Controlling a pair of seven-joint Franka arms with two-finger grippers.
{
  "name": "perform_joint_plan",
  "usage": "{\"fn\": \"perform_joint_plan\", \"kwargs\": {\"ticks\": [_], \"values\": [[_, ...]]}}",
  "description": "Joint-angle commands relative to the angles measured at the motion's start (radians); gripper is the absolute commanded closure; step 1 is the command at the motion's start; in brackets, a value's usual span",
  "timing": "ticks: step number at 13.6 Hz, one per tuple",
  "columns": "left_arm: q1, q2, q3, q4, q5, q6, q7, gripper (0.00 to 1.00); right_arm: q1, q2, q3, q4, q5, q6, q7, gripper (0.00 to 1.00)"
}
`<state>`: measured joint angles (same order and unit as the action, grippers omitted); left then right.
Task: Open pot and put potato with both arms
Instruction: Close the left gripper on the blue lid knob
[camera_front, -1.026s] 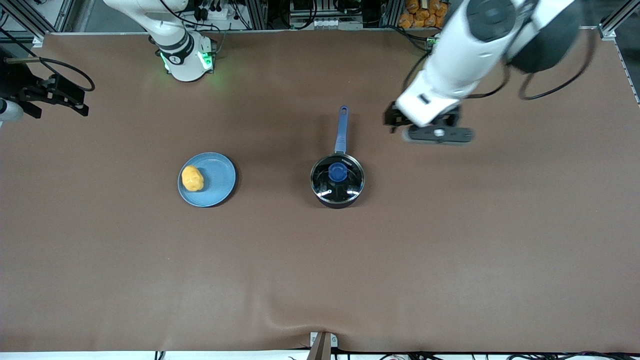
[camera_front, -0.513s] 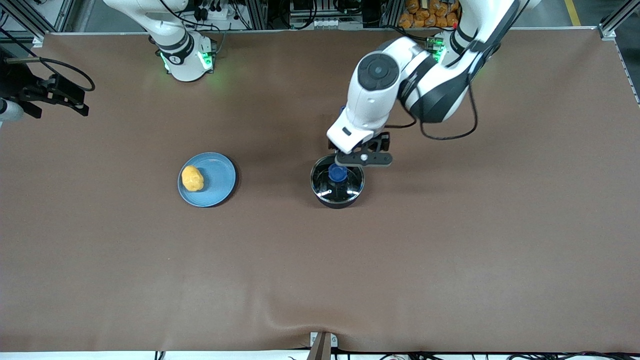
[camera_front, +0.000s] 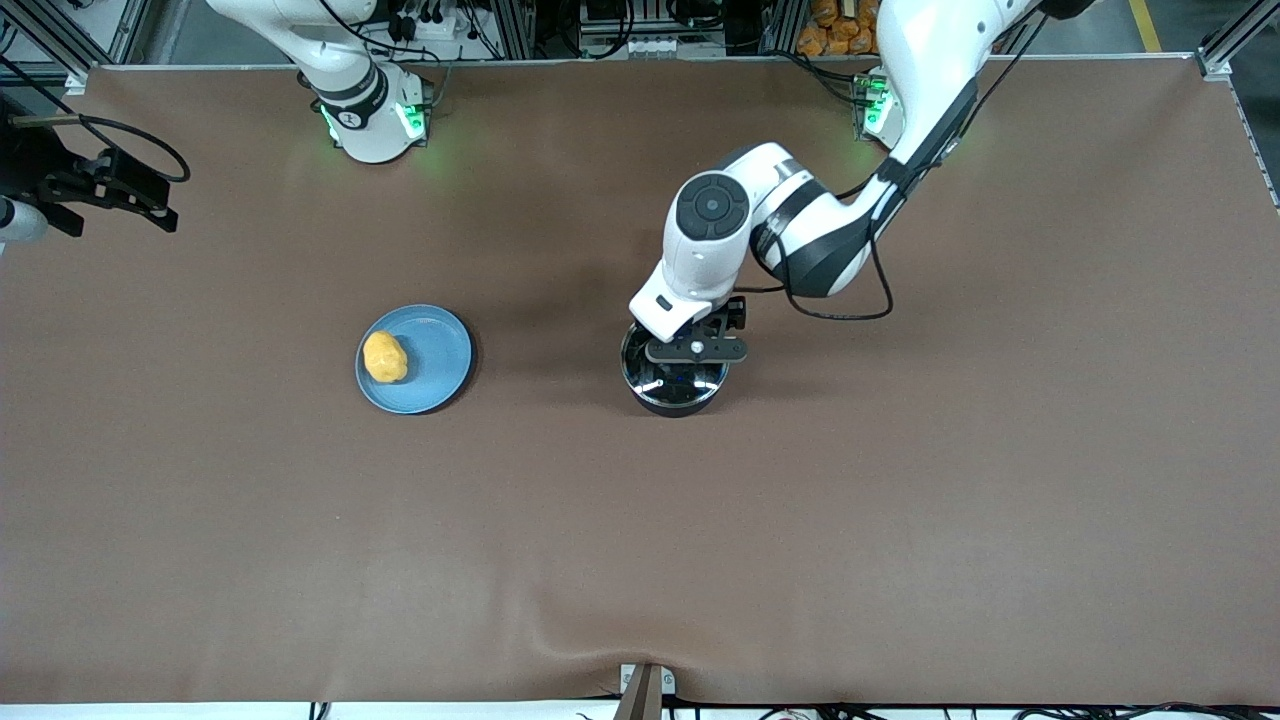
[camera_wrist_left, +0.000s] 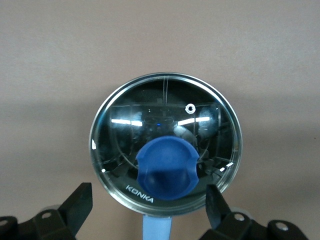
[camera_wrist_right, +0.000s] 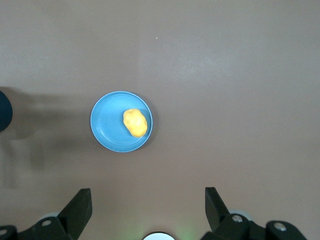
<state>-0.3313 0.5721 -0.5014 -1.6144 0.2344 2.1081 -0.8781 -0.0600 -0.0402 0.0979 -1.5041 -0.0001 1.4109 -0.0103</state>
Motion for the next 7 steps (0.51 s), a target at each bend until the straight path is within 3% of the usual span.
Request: {"fn": "perform_joint_plan", "kwargs": {"ticks": [1, 4, 7], "values": [[-0.031, 0.058, 0.009, 0.070, 0.029, -0.003, -0.024, 0.00, -0.003, 0.008, 0.003, 0.016, -0.006, -0.010, -0.010, 0.00], [-0.037, 0.084, 0.009, 0.085, 0.029, -0.003, -0.024, 0.00, -0.003, 0.008, 0.003, 0.016, -0.006, -0.012, -0.010, 0.00], [-0.043, 0.094, 0.009, 0.083, 0.049, -0.003, -0.022, 0.06, -0.003, 0.008, 0.003, 0.016, -0.006, -0.012, -0.010, 0.00]]}}
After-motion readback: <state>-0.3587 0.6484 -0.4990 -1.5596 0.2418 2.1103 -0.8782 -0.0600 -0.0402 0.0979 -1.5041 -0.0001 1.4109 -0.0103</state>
